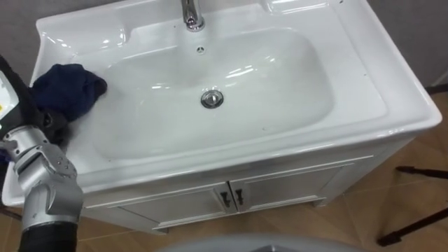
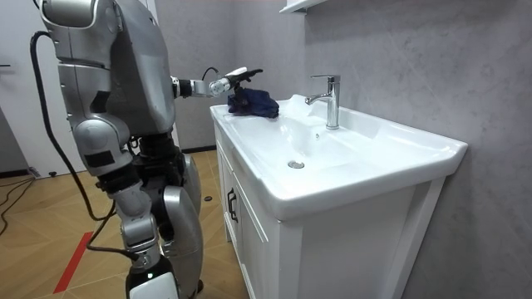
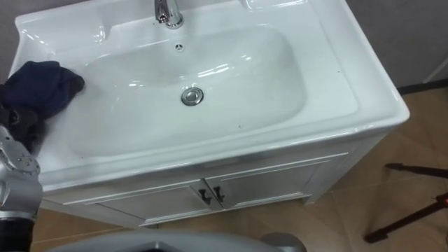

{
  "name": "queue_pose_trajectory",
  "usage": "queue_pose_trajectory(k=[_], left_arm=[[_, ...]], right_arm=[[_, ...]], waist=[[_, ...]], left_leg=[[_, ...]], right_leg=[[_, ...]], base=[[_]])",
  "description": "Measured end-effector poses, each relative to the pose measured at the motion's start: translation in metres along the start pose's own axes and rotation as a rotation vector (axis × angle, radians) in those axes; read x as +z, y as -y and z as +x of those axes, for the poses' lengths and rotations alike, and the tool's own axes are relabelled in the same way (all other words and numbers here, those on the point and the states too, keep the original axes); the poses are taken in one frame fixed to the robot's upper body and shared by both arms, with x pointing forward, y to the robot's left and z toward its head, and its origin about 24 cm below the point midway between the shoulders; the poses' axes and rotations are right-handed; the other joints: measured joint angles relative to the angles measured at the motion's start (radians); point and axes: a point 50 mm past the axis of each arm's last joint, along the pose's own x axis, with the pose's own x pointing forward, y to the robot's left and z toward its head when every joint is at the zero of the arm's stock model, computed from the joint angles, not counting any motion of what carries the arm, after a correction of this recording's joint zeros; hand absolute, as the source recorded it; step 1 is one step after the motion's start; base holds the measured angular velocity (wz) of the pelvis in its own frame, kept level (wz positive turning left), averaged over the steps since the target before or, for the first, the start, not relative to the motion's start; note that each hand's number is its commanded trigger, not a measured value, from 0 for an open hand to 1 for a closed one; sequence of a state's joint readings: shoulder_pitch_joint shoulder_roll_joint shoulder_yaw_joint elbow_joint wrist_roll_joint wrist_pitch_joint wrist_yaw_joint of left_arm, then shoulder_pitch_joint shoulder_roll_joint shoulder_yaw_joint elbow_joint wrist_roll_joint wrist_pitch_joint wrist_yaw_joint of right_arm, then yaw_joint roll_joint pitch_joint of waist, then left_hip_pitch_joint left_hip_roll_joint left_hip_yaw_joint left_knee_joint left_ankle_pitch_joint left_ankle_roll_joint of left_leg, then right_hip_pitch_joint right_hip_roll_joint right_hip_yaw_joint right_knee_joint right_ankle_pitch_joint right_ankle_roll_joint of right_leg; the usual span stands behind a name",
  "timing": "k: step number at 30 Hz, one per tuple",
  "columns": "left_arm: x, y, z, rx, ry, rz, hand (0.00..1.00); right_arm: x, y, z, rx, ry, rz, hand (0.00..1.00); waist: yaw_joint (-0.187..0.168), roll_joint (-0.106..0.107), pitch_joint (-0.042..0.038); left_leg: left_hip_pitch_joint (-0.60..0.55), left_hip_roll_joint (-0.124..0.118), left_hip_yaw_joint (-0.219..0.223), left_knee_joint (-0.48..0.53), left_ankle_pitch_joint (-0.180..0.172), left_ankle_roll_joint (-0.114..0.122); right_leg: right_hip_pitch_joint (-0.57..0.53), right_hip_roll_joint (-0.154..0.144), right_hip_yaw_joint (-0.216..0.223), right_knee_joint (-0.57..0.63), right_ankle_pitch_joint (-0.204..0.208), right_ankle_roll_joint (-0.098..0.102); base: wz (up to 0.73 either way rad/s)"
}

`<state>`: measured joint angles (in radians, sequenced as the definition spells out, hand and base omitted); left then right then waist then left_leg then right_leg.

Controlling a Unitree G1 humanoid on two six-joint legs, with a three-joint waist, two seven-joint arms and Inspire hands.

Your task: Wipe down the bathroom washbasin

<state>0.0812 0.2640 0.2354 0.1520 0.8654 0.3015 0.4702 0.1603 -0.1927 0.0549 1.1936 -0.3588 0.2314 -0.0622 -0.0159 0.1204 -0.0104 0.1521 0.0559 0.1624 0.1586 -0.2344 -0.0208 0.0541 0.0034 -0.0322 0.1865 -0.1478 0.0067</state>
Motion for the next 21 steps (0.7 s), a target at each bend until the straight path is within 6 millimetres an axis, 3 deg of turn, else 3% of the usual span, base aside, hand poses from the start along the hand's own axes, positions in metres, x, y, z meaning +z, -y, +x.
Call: queue_pose_trajectory(k=[6, 10, 18, 21], left_arm=[[0.001, -0.002, 0.000, 0.008, 0.005, -0.006, 0.00], [0.003, -0.003, 0.001, 0.022, 0.004, -0.029, 0.00], [0.018, -0.020, 0.004, 0.052, -0.002, -0.304, 0.00], [0.024, -0.025, 0.005, 0.050, 0.003, -0.424, 0.00]], right_arm=[[0.000, 0.000, 0.000, 0.001, -0.001, 0.000, 0.00], [0.000, 0.000, 0.000, 0.001, -0.001, 0.000, 0.00], [0.004, -0.001, -0.001, 0.000, 0.020, 0.041, 0.00], [0.008, -0.001, -0.001, -0.001, 0.038, 0.041, 0.00]], waist=[[-0.001, 0.000, 0.0086], [-0.003, 0.000, 0.0093], [0.003, -0.008, 0.0094], [-0.002, -0.016, 0.0153]], left_leg=[[-0.001, 0.000, 0.000, 0.006, 0.000, 0.000], [-0.002, 0.000, -0.004, 0.000, 0.000, 0.000], [0.002, 0.000, -0.006, 0.000, 0.000, 0.000], [0.002, 0.000, -0.008, 0.006, 0.000, 0.000]], right_leg=[[-0.004, 0.000, 0.001, 0.001, -0.002, 0.000], [-0.004, 0.001, -0.001, 0.002, -0.005, -0.001], [-0.002, 0.000, -0.003, 0.000, -0.005, -0.001], [-0.004, -0.001, -0.006, -0.001, -0.006, -0.001]], base=[[0.00], [0.01], [0.00], [0.00]])
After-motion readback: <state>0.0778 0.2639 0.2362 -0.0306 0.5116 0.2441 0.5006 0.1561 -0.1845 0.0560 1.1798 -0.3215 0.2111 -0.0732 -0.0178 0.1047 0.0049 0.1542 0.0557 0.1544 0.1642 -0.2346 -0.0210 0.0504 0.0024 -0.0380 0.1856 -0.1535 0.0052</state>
